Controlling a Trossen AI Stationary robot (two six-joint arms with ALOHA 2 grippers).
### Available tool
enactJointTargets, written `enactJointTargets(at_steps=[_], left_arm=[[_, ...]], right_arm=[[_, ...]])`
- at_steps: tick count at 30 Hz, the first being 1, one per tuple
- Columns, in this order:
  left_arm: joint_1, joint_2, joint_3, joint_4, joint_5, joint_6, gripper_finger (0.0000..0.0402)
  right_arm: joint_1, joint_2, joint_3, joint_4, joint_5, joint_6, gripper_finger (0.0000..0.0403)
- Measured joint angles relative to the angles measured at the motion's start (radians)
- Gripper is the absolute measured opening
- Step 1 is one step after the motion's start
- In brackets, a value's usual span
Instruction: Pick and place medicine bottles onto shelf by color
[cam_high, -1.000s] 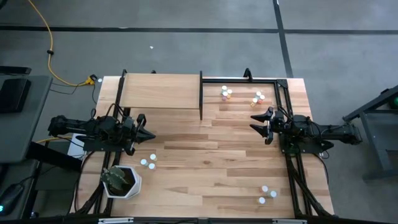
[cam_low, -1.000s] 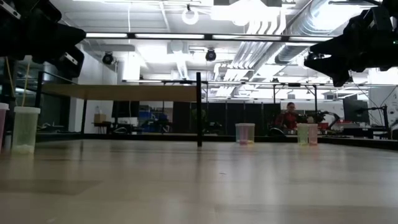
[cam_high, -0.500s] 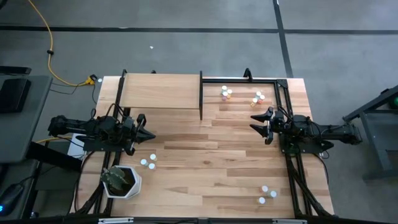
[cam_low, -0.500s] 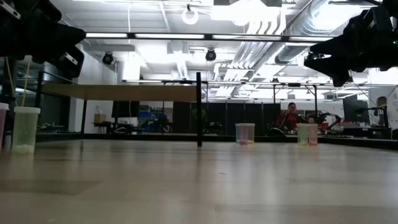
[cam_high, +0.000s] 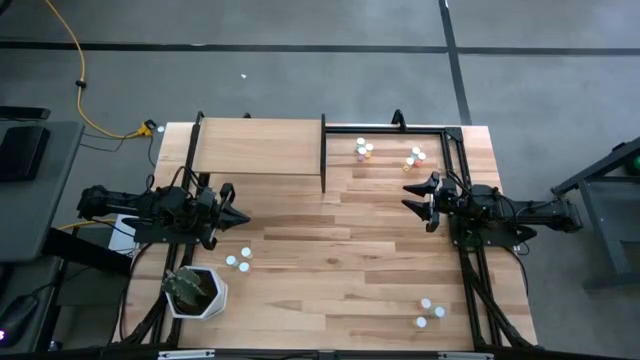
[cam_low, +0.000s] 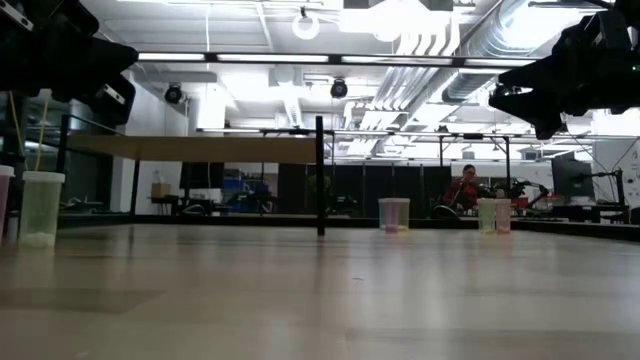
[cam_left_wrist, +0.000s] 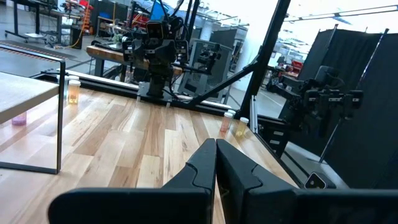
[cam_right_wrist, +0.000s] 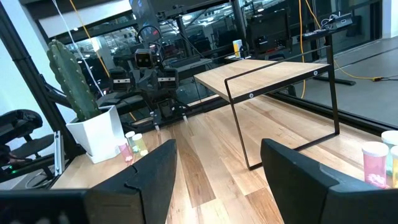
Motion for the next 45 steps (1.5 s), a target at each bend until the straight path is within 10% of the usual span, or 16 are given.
enactJointTargets(at_steps=[35, 45], left_arm=[[0.0, 0.0, 0.0, 0.0, 0.0, 0.0, 0.0001], [0.0, 0.0, 0.0, 0.0, 0.0, 0.0, 0.0001]], right_arm=[[0.0, 0.0, 0.0, 0.002, 0.002, 0.055, 0.0225], [-0.001, 0.041, 0.019, 0.273, 0.425, 0.027, 0.0225]])
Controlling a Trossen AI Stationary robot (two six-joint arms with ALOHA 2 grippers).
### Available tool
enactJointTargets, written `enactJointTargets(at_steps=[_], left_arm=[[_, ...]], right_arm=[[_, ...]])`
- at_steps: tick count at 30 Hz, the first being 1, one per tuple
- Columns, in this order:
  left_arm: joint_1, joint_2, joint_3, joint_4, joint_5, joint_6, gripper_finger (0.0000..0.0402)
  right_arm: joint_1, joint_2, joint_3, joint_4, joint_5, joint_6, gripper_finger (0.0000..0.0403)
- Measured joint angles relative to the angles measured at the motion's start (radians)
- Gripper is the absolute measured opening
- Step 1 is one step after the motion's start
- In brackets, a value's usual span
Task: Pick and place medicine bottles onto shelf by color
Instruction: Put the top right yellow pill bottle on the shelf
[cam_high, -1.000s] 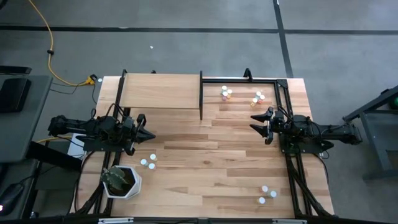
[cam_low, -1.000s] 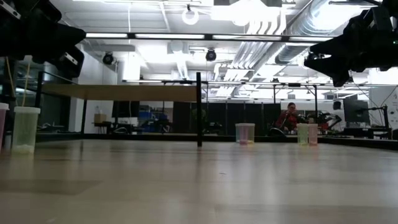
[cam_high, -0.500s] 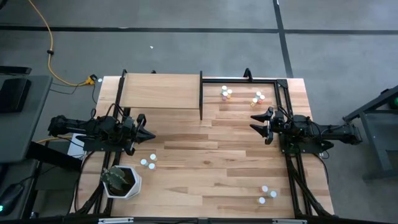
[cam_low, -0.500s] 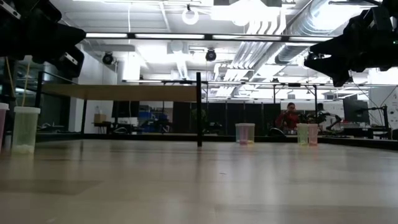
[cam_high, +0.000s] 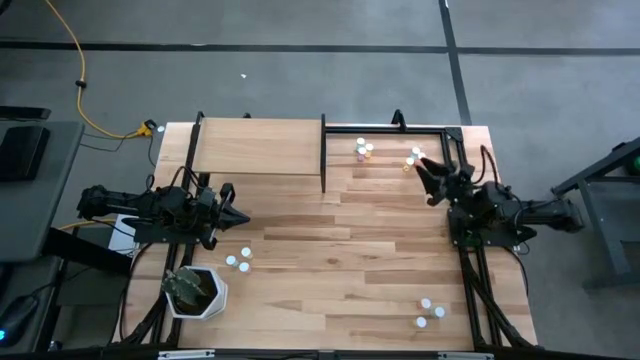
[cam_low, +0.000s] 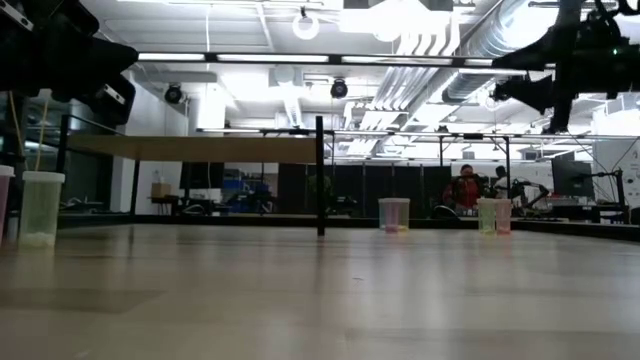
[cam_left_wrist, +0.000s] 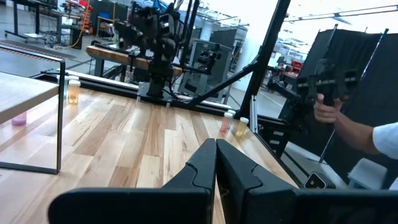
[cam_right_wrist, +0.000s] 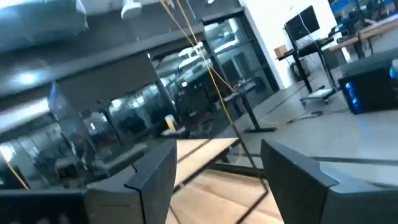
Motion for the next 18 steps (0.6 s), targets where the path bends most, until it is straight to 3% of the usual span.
enactJointTargets(at_steps=[4, 12, 18], left_arm=[[0.0, 0.0, 0.0, 0.0, 0.0, 0.0, 0.0001], [0.0, 0.0, 0.0, 0.0, 0.0, 0.0, 0.0001], [0.0, 0.0, 0.0, 0.024, -0.035, -0.001, 0.0001]], right_arm=[[0.0, 0.118, 0.136, -0.088, 0.038, -0.005, 0.0225], [-0.031, 0.481, 0.493, -0.744, 0.088, 0.244, 0.0225], [-0.099, 0.652, 0.591, -1.019, 0.162, 0.435, 0.0225]])
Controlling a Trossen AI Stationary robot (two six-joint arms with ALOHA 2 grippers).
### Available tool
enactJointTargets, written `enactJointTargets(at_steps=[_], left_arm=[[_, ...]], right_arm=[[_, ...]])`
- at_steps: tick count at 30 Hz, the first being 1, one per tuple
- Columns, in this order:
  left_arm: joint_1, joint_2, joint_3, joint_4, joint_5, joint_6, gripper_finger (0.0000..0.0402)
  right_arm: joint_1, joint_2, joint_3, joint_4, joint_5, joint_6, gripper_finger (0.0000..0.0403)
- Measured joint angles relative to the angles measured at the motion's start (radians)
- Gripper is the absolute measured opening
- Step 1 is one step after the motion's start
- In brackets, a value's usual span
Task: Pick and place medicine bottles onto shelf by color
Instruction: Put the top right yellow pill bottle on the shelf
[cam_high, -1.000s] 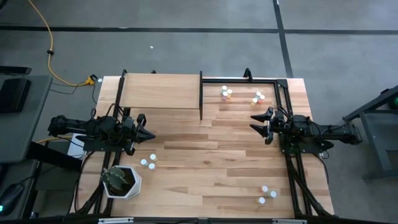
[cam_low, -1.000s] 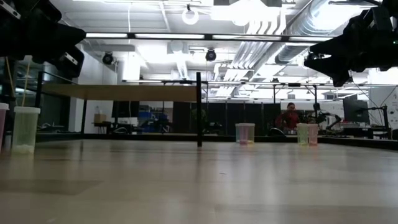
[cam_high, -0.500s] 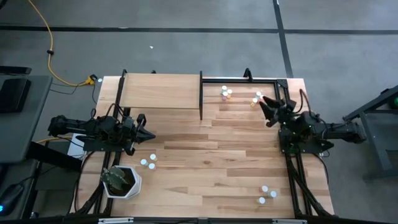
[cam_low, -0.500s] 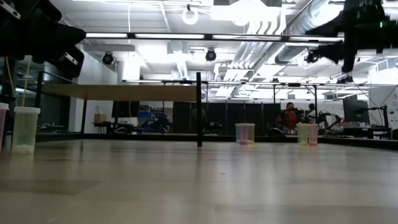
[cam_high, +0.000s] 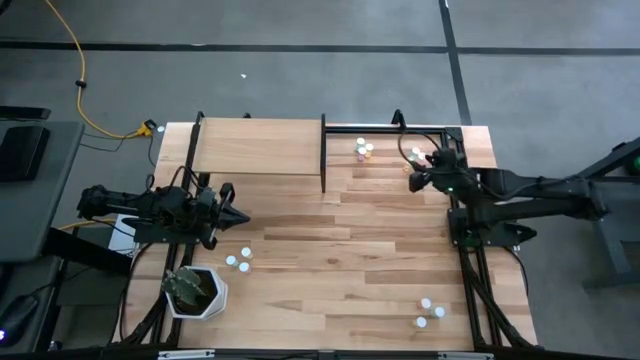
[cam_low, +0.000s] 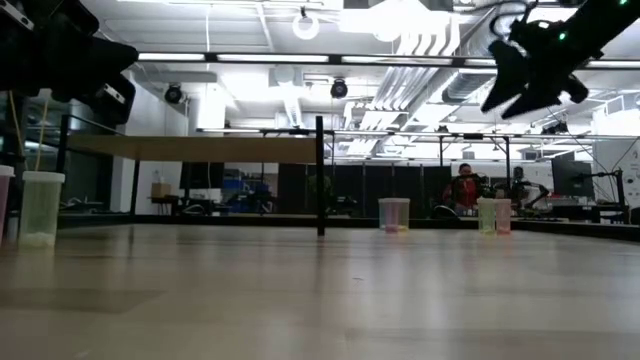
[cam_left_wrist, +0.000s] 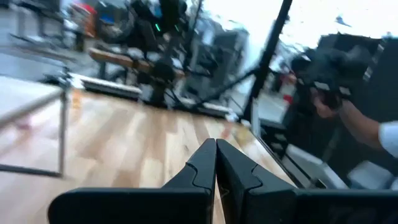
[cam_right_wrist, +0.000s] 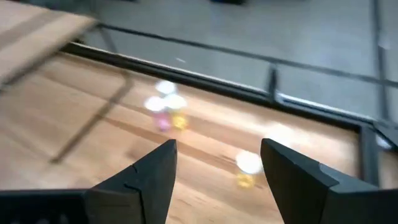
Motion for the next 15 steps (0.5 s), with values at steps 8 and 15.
enactJointTargets(at_steps=[8, 15], left_arm=[[0.0, 0.0, 0.0, 0.084, -0.087, -0.116, 0.0001], [0.001, 0.034, 0.002, 0.209, -0.266, -0.055, 0.0009]], right_arm=[[-0.066, 0.057, -0.012, -0.042, -0.077, 0.009, 0.0225], [-0.073, 0.057, -0.012, 0.002, -0.078, -0.034, 0.0225]])
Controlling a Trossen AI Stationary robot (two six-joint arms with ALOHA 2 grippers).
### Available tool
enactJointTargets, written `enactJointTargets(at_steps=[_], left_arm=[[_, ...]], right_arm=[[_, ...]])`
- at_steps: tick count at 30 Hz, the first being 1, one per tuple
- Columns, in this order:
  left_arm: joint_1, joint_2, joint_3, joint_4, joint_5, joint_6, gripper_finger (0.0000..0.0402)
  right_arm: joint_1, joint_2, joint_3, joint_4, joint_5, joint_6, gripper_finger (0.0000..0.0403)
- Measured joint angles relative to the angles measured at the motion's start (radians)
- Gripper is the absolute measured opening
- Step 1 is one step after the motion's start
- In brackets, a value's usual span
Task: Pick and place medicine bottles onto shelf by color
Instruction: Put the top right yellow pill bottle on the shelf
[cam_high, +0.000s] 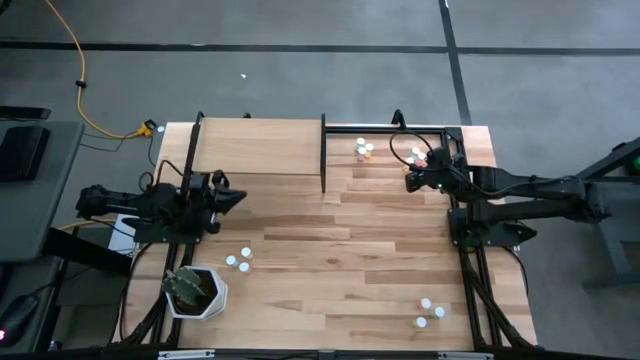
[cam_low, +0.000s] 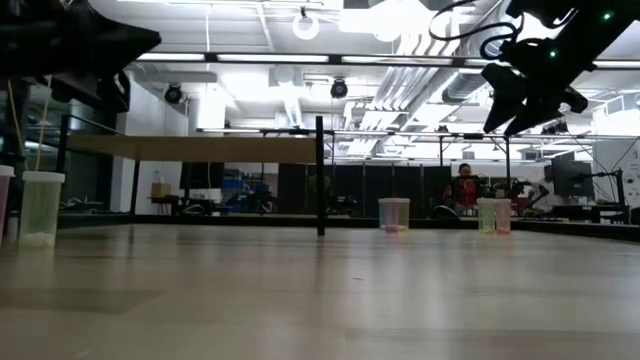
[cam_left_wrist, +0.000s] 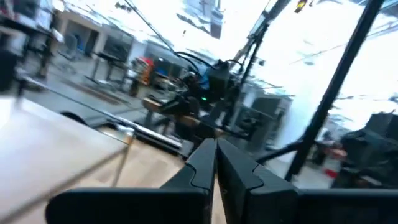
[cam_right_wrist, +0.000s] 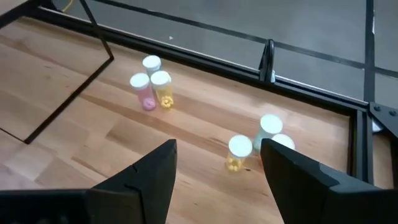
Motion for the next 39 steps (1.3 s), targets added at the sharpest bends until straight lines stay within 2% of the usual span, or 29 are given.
enactJointTargets(at_steps=[4, 7, 10, 13, 17, 24, 27, 34, 39], left_arm=[[0.012, 0.105, 0.049, -0.01, -0.068, 0.04, 0.0049], [0.044, 0.207, 0.124, -0.067, -0.11, 0.078, 0.0093], [0.085, 0.319, 0.221, -0.157, -0.127, 0.101, 0.0138], [0.123, 0.407, 0.309, -0.231, -0.119, 0.082, 0.0176], [0.145, 0.486, 0.36, -0.249, -0.098, 0.052, 0.0209], [0.141, 0.525, 0.361, -0.235, -0.086, 0.03, 0.022], [0.142, 0.525, 0.361, -0.234, -0.049, -0.009, 0.022], [0.139, 0.525, 0.361, -0.234, 0.079, -0.052, 0.022], [0.109, 0.525, 0.36, -0.234, 0.056, -0.049, 0.022]], right_arm=[[-0.01, 0.001, 0.0, 0.023, -0.006, -0.017, 0.0225], [-0.049, 0.015, 0.0, 0.063, -0.07, -0.039, 0.0225], [-0.11, 0.049, 0.0, 0.105, -0.161, -0.072, 0.0225], [-0.194, 0.1, 0.002, 0.121, -0.202, -0.124, 0.0225], [-0.321, 0.182, 0.03, 0.08, -0.281, -0.161, 0.0225], [-0.432, 0.291, 0.053, 0.107, -0.395, -0.238, 0.0225], [-0.439, 0.334, 0.053, 0.141, -0.393, -0.219, 0.0225], [-0.439, 0.419, 0.053, 0.159, -0.315, -0.171, 0.0225], [-0.438, 0.466, 0.053, 0.185, -0.324, -0.156, 0.0225]])
